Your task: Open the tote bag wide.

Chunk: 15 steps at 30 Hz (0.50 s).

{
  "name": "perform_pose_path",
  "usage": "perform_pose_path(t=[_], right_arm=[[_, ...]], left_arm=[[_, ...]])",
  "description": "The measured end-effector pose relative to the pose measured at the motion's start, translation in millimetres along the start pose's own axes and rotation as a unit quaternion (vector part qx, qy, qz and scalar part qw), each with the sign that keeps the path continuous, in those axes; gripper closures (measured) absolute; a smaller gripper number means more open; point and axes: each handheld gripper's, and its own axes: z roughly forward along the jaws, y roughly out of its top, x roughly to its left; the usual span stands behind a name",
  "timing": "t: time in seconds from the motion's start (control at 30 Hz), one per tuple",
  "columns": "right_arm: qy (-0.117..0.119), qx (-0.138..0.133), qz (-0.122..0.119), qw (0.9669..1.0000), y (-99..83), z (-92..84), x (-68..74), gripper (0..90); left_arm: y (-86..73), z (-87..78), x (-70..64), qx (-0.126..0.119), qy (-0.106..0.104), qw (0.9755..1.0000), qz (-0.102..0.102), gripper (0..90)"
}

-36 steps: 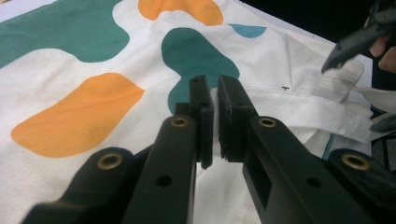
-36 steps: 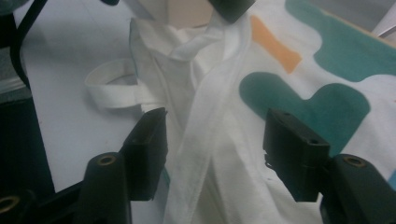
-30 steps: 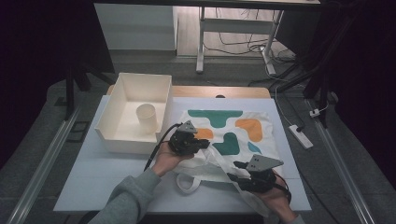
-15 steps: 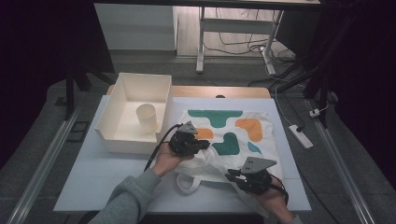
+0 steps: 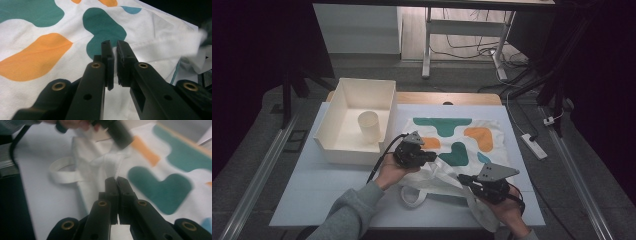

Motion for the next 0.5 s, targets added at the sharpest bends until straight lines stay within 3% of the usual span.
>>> perform_pose_path(t=[0.13,0.17,0.27,0.3,0.5], right_arm=[[-0.026,-0.012,-0.002,0.9996,9.8,-3.3,-12.3,88.0],[-0.039,-0.017,-0.003,0.9991,16.3,-2.8,-21.1,88.0],[-0.05,-0.018,-0.002,0.9986,21.8,-1.2,-30.6,88.0],[-0.07,-0.017,-0.006,0.9974,25.7,0.9,-39.3,88.0],[-0.09,-0.019,-0.004,0.9957,32.5,13.9,-62.2,88.1]], left_arm=[[0.4,-0.7,-1.5,-0.001,-0.003,1.0,0.004,84.6],[0.5,-1.1,-1.7,-0.001,-0.004,1.0,0.005,84.5],[1.0,-2.1,-2.8,-0.006,-0.005,1.0,0.005,84.5],[1.2,-2.4,-3.2,-0.008,-0.006,0.9999,0.004,84.4],[2.2,-3.3,-3.9,-0.017,-0.005,0.9998,0.004,84.3]])
